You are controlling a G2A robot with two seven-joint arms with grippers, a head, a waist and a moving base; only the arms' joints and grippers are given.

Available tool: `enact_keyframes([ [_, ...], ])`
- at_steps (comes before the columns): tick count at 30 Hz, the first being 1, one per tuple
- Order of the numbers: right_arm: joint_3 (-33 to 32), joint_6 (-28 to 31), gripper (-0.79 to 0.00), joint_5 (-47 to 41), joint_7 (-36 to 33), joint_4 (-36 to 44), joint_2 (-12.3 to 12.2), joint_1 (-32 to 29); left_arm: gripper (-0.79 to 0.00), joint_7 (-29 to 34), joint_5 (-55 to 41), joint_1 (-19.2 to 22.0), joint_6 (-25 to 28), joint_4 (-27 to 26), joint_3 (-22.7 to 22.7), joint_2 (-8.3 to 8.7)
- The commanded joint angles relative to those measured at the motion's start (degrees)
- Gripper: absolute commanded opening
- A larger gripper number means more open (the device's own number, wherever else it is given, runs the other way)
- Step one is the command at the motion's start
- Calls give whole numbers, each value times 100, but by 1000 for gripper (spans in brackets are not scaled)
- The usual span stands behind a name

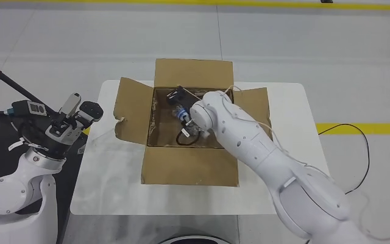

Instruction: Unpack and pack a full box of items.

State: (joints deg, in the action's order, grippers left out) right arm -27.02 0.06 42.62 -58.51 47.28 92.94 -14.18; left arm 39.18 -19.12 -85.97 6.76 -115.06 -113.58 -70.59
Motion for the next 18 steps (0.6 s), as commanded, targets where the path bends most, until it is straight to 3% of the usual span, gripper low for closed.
enact_keyframes([
  [1, -93, 8, -785, 53, -75, 224, -64, -58, 0, 0, 0, 0, 0, 0, 0, 0],
  [10, -947, 429, -785, 245, -396, 1775, -570, -677, 0, 0, 0, 0, 0, 0, 0, 0],
  [18, -2256, 1116, -785, 291, -487, 3782, -1115, -1807, 0, 0, 0, 0, 0, 0, 0, 0],
])
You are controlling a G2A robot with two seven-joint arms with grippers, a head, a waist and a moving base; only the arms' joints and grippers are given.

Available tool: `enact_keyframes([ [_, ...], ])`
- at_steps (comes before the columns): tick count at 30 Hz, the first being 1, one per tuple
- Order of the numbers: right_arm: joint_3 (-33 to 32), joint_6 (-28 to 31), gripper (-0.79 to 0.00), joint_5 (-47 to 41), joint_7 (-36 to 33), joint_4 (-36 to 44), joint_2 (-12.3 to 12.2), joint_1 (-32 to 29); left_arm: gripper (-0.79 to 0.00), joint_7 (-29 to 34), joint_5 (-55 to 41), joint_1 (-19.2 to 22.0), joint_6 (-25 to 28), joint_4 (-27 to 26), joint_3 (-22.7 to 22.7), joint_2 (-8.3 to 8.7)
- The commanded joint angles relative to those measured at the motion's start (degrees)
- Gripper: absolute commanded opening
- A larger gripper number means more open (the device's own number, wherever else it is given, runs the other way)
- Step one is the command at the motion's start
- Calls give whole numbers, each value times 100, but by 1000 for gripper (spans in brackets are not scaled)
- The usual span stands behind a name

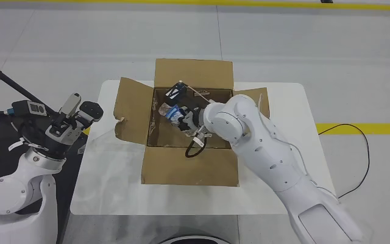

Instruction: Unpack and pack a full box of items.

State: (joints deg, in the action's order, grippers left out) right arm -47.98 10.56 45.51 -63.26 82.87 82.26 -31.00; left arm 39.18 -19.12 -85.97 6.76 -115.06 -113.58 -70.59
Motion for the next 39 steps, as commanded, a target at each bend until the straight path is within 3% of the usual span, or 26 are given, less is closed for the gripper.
enact_keyframes([
  [1, -326, 174, -785, -23, -13, 452, -101, -270, 0, 0, 0, 0, 0, 0, 0, 0],
  [6, -1029, 314, -785, 89, 119, 1558, -310, -960, 0, 0, 0, 0, 0, 0, 0, 0],
  [14, -1578, 472, -785, 337, 572, 2825, -472, -1724, 0, 0, 0, 0, 0, 0, 0, 0],
  [31, -1587, 439, -785, 404, 817, 2914, -487, -1861, 0, 0, 0, 0, 0, 0, 0, 0],
  [39, -2246, 62, -785, 208, 1194, 3361, -569, -2226, 0, 0, 0, 0, 0, 0, 0, 0],
])
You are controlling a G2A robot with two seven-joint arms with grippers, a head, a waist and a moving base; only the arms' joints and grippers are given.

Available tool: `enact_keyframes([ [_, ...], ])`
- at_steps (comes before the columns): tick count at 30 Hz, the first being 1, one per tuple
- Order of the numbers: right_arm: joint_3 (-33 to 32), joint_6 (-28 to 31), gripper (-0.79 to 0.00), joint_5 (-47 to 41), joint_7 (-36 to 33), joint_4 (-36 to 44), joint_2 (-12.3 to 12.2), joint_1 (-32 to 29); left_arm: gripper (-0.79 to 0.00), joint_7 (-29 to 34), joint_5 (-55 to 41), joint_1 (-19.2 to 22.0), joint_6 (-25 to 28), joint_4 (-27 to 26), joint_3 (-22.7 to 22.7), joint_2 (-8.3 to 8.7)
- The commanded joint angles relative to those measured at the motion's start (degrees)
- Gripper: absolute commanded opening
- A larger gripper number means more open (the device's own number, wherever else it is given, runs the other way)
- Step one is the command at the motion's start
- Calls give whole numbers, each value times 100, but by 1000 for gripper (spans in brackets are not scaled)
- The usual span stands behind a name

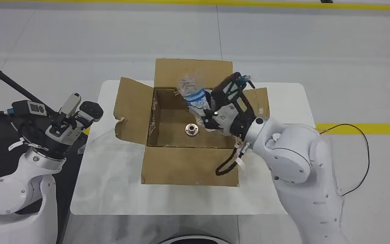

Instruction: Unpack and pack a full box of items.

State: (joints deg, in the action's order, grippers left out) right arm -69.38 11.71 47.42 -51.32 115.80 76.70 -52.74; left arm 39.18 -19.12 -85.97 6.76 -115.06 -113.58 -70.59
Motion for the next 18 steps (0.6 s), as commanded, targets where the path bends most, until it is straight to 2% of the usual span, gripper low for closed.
enact_keyframes([
  [1, -234, -126, -785, 27, 0, 160, -30, -119, 0, 0, 0, 0, 0, 0, 0, 0],
  [10, -1531, -1118, -785, 509, -98, 553, -177, -830, 0, 0, 0, 0, 0, 0, 0, 0],
  [18, -2442, -1821, -785, 748, -200, -49, -268, -1099, 0, 0, 0, 0, 0, 0, 0, 0],
])
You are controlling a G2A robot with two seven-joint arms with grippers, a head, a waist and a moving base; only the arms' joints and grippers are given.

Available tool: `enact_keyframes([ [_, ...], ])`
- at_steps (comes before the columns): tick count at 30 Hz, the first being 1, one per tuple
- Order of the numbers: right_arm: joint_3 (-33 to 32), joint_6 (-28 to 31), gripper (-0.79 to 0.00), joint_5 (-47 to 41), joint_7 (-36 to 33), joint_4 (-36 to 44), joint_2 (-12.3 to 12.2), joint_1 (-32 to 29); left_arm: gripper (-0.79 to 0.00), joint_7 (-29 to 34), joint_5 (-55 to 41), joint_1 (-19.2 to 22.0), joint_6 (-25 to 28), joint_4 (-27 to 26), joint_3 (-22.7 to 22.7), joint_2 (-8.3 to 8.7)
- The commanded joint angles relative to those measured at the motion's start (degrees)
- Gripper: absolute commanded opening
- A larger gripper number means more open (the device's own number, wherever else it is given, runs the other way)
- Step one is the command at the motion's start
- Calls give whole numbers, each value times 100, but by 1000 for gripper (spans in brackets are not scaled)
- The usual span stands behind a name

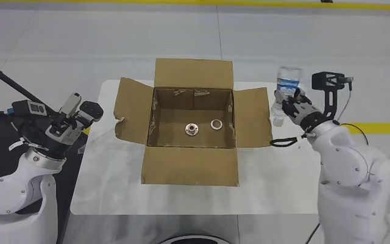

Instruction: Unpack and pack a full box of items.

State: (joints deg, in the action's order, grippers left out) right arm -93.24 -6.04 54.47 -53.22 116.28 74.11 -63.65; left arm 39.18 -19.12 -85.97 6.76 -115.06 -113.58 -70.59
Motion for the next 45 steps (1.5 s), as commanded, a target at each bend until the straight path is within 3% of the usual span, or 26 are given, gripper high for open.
enact_keyframes([
  [1, -119, -127, -785, 142, -42, -242, -20, -14, 0, 0, 0, 0, 0, 0, 0, 0],
  [9, -150, -246, -785, 863, -725, -1329, -122, 353, 0, 0, 0, 0, 0, 0, 0, 0],
  [17, 236, -398, -785, 1857, -1474, -2402, -185, 957, 0, 0, 0, 0, 0, 0, 0, 0],
  [29, 582, -329, -785, 2017, -1425, -3879, -184, 1604, 0, 0, 0, 0, 0, 0, 0, 0],
  [42, 895, -167, -785, 2452, -1559, -4472, -198, 1865, 0, 0, 0, 0, 0, 0, 0, 0],
  [43, 900, -173, -779, 2450, -1554, -4472, -198, 1862, 0, 0, 0, 0, 0, 0, 0, 0],
  [44, 904, -175, -662, 2443, -1552, -4471, -198, 1858, 0, 0, 0, 0, 0, 0, 0, 0],
  [45, 907, -158, -653, 2423, -1555, -4470, -198, 1856, 0, 0, 0, 0, 0, 0, 0, 0],
])
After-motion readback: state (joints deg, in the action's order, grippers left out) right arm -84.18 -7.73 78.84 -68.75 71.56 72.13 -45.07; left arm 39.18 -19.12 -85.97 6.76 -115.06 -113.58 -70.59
